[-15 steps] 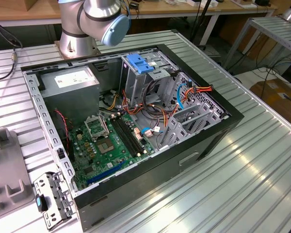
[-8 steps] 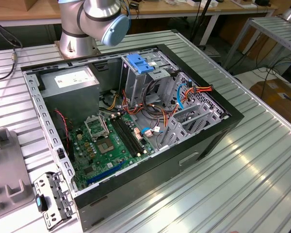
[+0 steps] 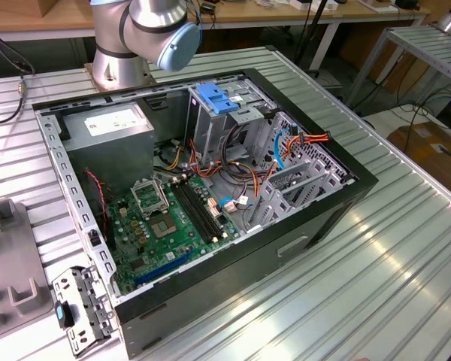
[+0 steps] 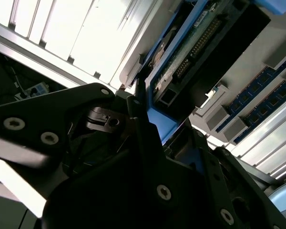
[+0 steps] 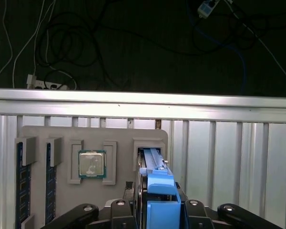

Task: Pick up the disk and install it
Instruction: 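Pick up the disk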

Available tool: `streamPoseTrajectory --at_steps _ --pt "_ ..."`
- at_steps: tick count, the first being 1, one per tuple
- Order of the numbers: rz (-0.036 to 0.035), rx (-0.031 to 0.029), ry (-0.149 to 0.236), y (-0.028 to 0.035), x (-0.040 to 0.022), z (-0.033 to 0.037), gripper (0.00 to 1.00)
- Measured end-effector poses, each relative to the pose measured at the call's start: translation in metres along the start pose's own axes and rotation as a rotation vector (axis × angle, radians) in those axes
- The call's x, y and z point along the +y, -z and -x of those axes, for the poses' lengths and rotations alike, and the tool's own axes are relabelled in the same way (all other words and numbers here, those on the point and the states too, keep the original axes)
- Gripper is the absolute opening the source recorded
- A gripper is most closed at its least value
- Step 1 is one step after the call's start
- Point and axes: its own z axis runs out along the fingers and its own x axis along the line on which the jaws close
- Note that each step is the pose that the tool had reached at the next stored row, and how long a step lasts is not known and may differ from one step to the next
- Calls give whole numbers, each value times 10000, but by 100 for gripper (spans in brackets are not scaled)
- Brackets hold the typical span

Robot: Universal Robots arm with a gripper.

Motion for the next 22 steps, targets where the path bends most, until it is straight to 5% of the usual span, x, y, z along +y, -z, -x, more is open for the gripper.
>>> streamPoseTrajectory --at_steps 22 --pt "-1 19 0 0 0 0 37"
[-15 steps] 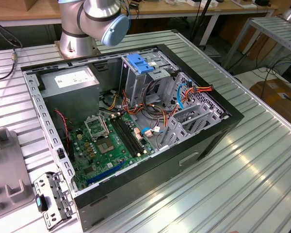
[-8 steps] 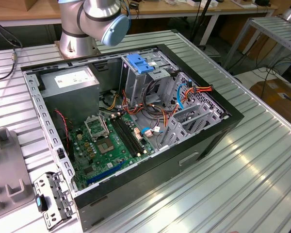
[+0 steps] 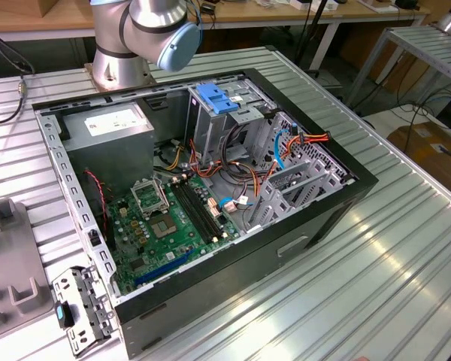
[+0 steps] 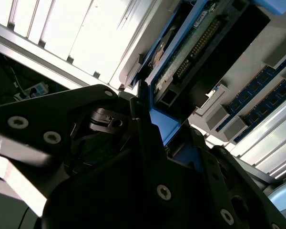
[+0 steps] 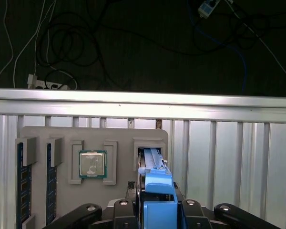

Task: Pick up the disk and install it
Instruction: 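Pick up the disk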

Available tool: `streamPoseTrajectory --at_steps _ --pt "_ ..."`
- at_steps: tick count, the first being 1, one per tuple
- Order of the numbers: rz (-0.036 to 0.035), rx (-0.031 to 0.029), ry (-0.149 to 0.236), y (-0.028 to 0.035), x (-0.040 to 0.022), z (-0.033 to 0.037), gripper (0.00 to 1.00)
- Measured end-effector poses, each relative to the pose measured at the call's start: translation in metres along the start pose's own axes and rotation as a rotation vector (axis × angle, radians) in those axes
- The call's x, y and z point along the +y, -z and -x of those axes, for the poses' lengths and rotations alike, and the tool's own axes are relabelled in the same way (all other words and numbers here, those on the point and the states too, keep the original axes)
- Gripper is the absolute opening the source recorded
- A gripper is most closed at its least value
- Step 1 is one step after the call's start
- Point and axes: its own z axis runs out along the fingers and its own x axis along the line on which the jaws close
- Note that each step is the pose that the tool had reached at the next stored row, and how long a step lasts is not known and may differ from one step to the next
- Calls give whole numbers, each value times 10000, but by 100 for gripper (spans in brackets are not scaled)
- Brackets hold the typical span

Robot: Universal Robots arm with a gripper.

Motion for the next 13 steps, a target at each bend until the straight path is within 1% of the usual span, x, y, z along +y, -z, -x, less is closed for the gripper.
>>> streamPoseTrajectory --at_steps 13 --pt "0 4 0 0 0 0 37"
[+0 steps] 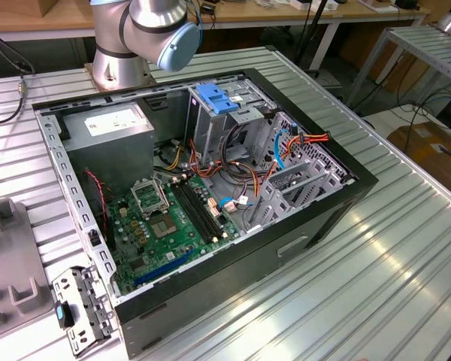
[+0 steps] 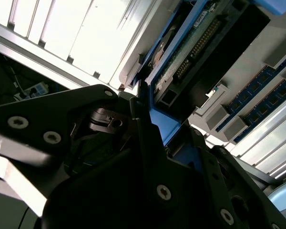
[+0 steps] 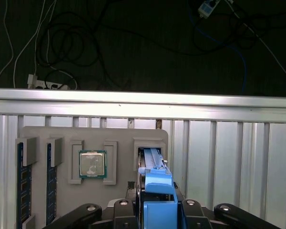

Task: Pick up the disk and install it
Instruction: 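Pick up the disk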

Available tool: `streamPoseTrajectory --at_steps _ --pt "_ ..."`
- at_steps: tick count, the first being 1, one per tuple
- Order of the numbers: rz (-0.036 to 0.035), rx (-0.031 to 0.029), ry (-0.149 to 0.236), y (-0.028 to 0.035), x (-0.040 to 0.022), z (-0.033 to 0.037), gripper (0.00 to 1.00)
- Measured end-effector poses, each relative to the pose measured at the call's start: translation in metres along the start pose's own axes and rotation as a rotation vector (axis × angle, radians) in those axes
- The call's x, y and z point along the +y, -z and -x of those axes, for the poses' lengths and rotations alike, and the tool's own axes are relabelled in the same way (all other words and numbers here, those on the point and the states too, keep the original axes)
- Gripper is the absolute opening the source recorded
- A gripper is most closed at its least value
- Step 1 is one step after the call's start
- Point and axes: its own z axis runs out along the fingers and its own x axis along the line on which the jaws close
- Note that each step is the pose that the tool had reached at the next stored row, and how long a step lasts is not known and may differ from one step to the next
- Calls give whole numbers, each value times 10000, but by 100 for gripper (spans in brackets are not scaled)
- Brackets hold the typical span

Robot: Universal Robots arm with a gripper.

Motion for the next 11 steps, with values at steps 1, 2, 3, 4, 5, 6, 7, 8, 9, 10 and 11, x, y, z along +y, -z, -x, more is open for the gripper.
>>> streamPoseTrajectory --at_steps 1,2,3,4,5,6,7,8,9,10,11 --pt "0 0 0 0 0 0 37" --pt "0 0 0 0 0 0 37" --pt "0 1 1 0 0 0 37" --pt "0 1 1 0 0 0 37" --pt "0 1 0 1 0 0 37" --pt "0 1 0 5 0 0 37" --pt "1 2 0 11 0 0 37" --pt "0 1 1 19 0 0 37" --pt "0 1 0 26 0 0 37" --pt "0 1 0 36 0 0 37" --pt "0 1 1 45 0 0 37"
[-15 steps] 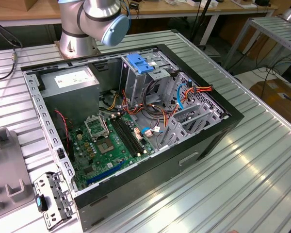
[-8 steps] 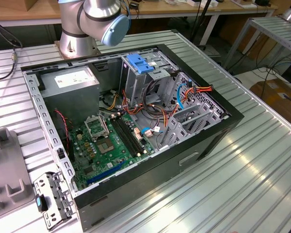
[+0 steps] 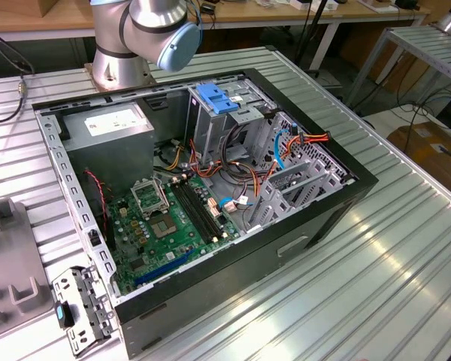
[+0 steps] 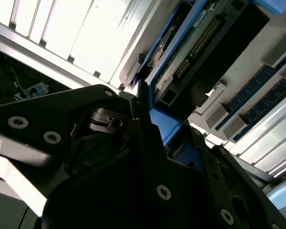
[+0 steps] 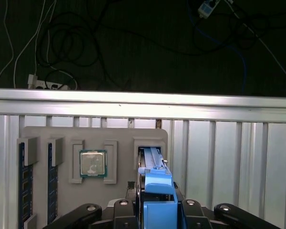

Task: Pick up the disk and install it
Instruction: 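Pick up the disk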

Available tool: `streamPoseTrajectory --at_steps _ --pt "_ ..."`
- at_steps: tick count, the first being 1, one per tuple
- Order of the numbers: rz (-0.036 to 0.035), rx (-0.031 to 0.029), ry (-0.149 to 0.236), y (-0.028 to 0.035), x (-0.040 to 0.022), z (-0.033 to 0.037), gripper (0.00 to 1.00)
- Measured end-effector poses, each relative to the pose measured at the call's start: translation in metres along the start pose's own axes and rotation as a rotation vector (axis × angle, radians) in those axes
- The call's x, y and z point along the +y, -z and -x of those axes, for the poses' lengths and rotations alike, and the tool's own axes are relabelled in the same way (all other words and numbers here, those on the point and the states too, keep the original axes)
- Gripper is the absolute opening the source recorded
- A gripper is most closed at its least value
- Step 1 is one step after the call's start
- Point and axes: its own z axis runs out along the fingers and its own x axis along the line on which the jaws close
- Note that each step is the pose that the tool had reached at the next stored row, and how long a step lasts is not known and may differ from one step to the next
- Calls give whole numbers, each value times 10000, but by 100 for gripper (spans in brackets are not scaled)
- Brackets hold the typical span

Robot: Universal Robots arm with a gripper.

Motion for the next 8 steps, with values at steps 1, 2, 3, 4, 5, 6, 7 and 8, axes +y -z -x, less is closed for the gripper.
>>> streamPoseTrajectory --at_steps 1,2,3,4,5,6,7,8 --pt "0 0 0 16 0 0 37" --pt "0 0 0 33 0 0 37" --pt "0 0 0 47 0 0 37" --pt "-1 -1 0 62 -1 0 37" --pt "-1 0 0 83 -1 0 37" --pt "0 0 0 102 -1 0 37" --pt "-1 0 0 120 -1 0 37" --pt "0 0 0 138 -1 0 37"
